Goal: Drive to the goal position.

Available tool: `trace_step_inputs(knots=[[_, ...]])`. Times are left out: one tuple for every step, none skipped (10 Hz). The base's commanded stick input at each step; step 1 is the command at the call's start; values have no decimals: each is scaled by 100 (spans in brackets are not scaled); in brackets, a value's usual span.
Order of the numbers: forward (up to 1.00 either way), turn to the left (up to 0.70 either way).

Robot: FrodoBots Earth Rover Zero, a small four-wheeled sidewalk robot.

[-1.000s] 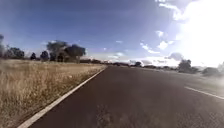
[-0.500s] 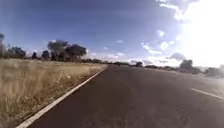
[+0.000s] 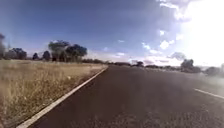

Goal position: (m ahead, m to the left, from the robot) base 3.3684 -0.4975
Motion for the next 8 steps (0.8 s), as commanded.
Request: trace_step_inputs(knots=[[50, 0], [50, 0], [50, 0], [50, 0], [50, 0], [50, 0], [50, 0], [50, 0]])
